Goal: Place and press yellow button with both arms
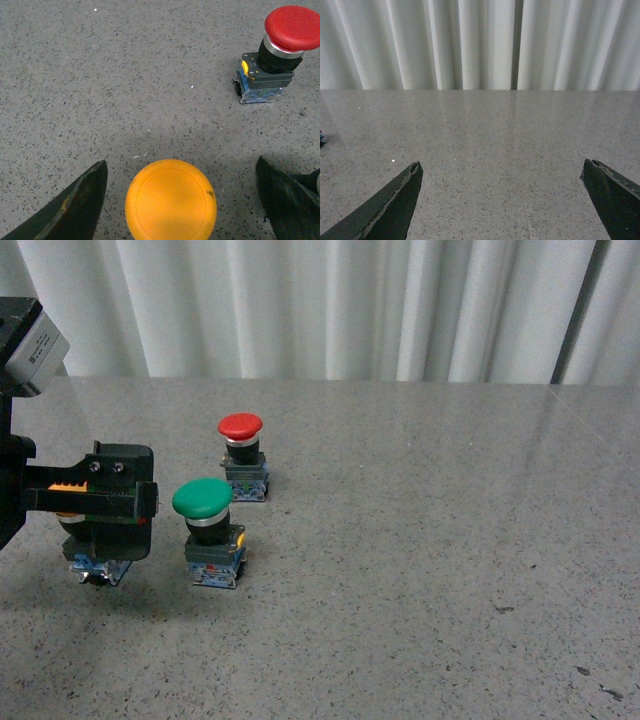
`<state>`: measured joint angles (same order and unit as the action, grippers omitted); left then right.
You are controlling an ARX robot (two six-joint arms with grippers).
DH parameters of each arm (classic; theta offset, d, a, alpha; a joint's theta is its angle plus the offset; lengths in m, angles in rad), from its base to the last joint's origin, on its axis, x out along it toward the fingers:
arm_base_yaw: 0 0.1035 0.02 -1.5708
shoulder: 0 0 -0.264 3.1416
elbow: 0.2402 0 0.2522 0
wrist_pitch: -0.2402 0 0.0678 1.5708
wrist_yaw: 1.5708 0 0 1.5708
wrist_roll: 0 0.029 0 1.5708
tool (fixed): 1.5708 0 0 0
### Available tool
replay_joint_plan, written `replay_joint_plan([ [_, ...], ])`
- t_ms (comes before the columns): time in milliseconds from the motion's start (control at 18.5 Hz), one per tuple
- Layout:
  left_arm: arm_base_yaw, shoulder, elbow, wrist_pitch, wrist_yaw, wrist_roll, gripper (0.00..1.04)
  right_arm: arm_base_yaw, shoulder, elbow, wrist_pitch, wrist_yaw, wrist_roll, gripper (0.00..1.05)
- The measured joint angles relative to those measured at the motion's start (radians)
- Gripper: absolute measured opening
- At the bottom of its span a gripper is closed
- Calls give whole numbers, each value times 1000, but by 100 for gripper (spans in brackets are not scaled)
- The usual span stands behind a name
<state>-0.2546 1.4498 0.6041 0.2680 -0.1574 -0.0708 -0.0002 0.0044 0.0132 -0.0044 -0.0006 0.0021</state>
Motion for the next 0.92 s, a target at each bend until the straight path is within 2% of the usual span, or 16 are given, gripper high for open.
replay_joint_plan([
  [217,-5,-8,0,-13,-13,4,60,0,0,0,0,0,0,98],
  [325,-3,-31,0,-29,-15,13,42,0,0,0,0,0,0,98],
  [379,-3,-46,-1,-37,-18,18,38,0,0,0,0,0,0,98],
  [542,-5,-138,6,-106,-19,31,36,0,0,0,0,0,0,98],
  [704,-43,-229,130,-150,-33,39,36,0,0,0,0,0,0,98],
  [921,-105,-118,321,-129,-28,8,36,0,0,0,0,0,0,98],
])
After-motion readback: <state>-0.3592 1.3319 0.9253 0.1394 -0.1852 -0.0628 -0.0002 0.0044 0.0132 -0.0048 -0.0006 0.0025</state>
